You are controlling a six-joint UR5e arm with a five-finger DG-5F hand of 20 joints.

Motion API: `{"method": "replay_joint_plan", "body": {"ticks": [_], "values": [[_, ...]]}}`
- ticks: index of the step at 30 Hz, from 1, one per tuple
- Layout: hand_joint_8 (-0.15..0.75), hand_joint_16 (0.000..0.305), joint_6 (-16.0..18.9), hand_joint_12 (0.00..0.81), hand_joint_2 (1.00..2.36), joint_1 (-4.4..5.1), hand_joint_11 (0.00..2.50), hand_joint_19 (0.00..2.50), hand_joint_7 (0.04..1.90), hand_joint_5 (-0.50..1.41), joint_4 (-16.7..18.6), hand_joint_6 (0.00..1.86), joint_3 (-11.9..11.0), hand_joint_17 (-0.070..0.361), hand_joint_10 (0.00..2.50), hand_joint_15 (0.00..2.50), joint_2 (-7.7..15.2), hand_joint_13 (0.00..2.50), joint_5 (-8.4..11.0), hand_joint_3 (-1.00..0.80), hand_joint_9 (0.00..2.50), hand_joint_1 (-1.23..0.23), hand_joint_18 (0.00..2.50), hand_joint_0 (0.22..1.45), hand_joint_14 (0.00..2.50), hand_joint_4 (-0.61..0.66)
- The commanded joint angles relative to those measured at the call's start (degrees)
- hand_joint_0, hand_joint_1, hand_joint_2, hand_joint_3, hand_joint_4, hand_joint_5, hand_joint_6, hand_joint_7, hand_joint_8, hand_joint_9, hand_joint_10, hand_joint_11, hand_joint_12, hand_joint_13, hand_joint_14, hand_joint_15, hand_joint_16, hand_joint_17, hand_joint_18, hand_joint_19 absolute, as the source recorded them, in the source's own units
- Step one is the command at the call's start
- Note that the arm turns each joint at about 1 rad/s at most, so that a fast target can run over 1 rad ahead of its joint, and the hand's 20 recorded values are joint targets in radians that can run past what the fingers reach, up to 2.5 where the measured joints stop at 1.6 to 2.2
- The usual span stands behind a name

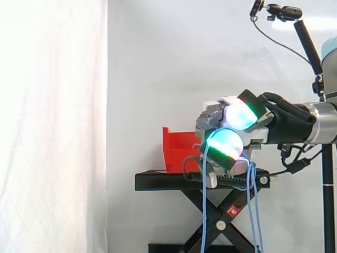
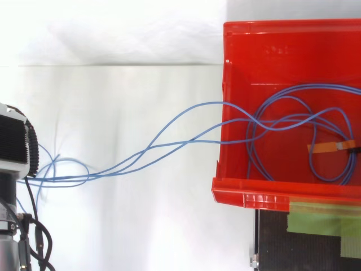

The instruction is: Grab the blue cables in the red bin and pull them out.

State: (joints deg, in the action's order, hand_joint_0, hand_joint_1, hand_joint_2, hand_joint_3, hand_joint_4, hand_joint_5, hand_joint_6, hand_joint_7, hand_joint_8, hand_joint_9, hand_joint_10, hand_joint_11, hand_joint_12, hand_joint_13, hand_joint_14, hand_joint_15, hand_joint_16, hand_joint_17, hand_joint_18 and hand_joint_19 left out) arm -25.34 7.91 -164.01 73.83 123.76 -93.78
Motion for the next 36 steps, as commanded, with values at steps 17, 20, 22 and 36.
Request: {"method": "replay_joint_plan", "body": {"ticks": [17, 20, 22, 36], "values": [[0.190, 0.043, 0.07, 0.291, 1.00, 0.00, 1.69, 0.80, 0.56, 0.63, -0.17, 0.89, 0.00, 0.097, 0.38, 1.44, -0.01, 1.18, 0.00, -1.00, 0.98, -0.87, 0.76, 0.86, 0.01, 0.03], [0.182, 0.043, -0.02, 0.288, 1.00, 0.00, 1.70, 0.81, 0.53, 0.60, -0.17, 0.94, 0.00, 0.097, 0.38, 1.44, -0.01, 1.18, 0.00, -1.00, 0.98, -0.88, 0.76, 0.88, 0.01, 0.01], [0.185, 0.043, -0.02, 0.295, 1.00, 0.00, 1.70, 0.80, 0.50, 0.57, -0.17, 0.98, 0.00, 0.097, 0.39, 1.45, -0.01, 1.18, 0.00, -1.00, 0.98, -0.90, 0.76, 0.89, 0.01, 0.01], [0.179, 0.043, 0.07, 0.288, 1.00, 0.00, 1.69, 0.80, 0.47, 0.52, -0.17, 1.05, 0.00, 0.097, 0.41, 1.44, -0.01, 1.19, 0.00, -1.00, 0.98, -0.92, 0.77, 0.92, 0.01, -0.02]]}}
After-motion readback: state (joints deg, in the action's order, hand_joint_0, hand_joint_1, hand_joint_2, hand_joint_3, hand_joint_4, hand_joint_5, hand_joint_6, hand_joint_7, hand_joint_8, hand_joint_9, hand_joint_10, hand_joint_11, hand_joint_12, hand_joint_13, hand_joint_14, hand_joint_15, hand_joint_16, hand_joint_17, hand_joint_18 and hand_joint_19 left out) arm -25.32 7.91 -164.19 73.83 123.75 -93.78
